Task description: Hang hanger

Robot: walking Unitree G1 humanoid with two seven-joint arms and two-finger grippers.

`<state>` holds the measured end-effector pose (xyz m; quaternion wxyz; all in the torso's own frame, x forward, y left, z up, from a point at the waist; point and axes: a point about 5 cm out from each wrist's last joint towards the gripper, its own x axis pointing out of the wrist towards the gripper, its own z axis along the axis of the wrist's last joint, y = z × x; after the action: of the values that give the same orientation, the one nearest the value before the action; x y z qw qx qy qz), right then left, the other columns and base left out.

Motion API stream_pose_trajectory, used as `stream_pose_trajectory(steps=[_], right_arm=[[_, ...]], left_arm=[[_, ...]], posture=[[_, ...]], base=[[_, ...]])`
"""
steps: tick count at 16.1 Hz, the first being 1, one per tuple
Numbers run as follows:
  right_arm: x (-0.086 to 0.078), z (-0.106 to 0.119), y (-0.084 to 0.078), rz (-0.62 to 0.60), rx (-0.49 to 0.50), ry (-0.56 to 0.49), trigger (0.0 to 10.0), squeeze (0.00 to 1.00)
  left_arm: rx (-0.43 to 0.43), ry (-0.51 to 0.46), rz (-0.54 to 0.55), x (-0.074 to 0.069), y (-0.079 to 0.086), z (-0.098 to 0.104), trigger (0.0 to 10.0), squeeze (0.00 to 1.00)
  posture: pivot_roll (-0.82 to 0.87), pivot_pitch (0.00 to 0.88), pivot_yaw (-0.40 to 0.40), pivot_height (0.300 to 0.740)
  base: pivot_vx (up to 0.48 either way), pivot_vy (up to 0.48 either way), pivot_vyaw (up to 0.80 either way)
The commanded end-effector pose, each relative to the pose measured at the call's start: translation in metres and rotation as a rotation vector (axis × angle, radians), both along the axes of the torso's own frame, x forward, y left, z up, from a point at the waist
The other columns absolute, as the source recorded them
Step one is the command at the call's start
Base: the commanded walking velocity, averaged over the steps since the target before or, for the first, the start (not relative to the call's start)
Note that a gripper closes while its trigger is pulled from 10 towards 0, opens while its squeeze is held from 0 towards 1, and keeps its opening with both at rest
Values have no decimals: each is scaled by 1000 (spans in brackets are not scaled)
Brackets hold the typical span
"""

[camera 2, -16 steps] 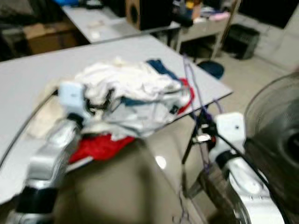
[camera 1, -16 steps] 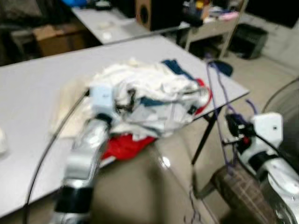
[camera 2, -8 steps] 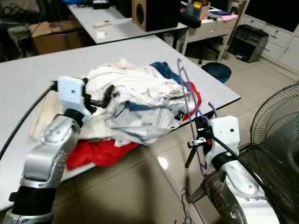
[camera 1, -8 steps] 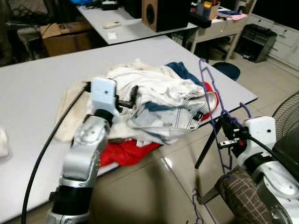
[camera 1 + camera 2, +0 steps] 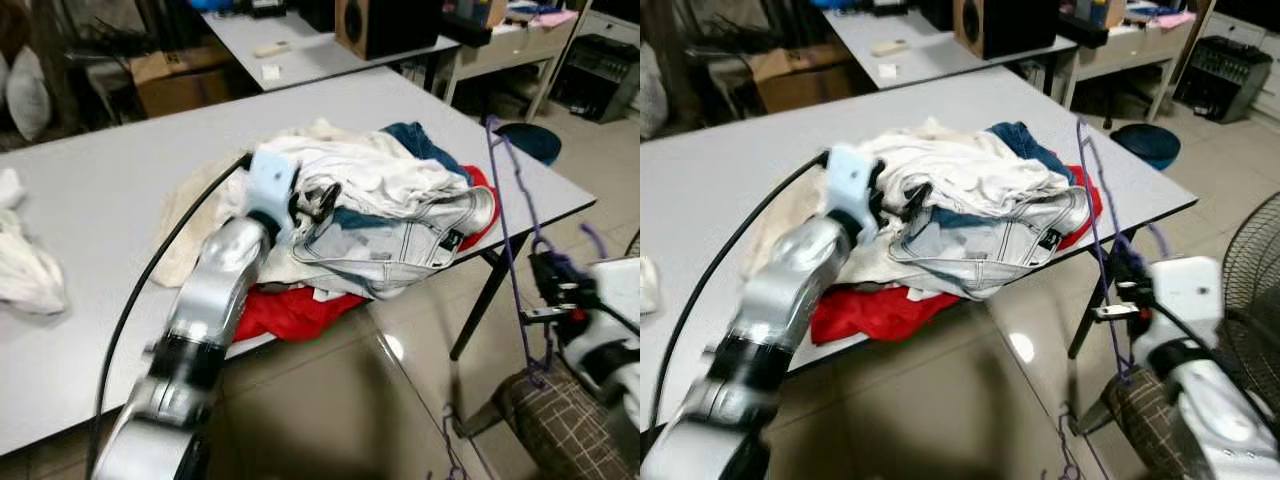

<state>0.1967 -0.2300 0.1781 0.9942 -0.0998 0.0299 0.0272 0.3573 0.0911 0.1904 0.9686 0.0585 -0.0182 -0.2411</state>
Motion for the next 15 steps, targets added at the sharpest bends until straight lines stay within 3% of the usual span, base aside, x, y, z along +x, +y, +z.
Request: stream_pose_trajectory(steps=[1, 5, 6, 7, 8, 11, 13, 15], right_arm=[[-5, 4, -4, 18, -12, -10, 10000, 0], [-14, 11, -11, 51, -38, 4, 10000, 0], [-17, 9, -11, 76, -35, 21, 10000, 0], [-17, 7, -10, 95, -42, 34, 10000, 0], [-17, 7, -8, 128, -37, 39, 10000, 0], [-13, 5, -8, 162, -41, 57, 10000, 0], [-10, 4, -7, 190, -45, 66, 10000, 0], [-10, 5, -5, 205, -43, 64, 10000, 0]], left_arm=[[13, 5, 14, 11, 2, -2, 10000, 0], [47, 51, 134, 32, 14, -11, 10000, 0], [15, 64, 140, 35, 21, -13, 9373, 0], [-18, 66, 97, 34, 26, -14, 1804, 0], [-2, 62, 75, 32, 36, -16, 0, 0], [5, 114, 178, 38, 52, -23, 0, 0], [-29, 204, 146, 39, 44, -34, 0, 0], [-37, 224, 121, 39, 39, -36, 0, 0]], posture=[[-165, 48, 100, 740], [-194, 36, 98, 740], [-192, 29, 94, 740], [-194, 19, 93, 740], [-189, 11, 89, 740], [-174, 0, 77, 740], [-166, 14, 95, 740], [-165, 19, 101, 740]], base=[[0, 0, 0], [0, 0, 0], [0, 0, 0], [0, 0, 0], [0, 0, 0], [0, 0, 0], [0, 0, 0], [0, 0, 0]])
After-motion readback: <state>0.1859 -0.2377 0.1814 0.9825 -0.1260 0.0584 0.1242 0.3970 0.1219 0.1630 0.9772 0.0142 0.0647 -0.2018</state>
